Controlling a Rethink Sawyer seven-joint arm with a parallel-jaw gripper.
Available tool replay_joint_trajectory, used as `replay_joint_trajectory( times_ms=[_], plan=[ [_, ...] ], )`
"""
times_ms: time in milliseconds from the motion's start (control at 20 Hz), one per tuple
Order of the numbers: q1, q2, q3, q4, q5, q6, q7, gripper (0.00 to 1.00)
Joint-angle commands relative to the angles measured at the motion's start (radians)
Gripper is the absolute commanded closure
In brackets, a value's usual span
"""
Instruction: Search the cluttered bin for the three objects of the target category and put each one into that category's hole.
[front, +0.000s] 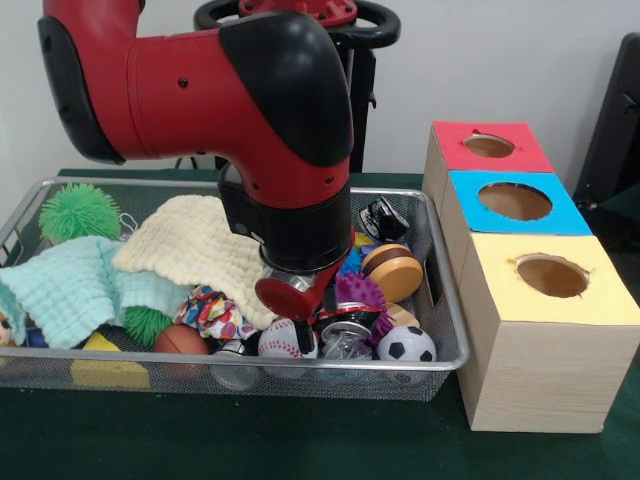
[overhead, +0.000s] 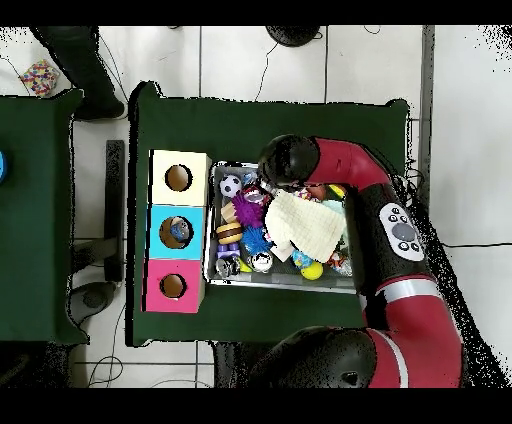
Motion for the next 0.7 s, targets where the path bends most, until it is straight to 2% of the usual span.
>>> replay_joint_trajectory(
  times_ms=[50,500,600,700],
  plan=[
    [-0.055,-0.001,0.088,0.005,-0.071,0.126,-0.287,0.0],
    [-0.06,-0.011,0.109,0.012,-0.09,0.155,-0.287,0.0],
    [-0.061,-0.017,0.109,0.015,-0.084,0.154,-0.261,0.0],
    [-0.063,-0.022,0.1,0.016,-0.065,0.139,-0.192,0.0]
  ],
)
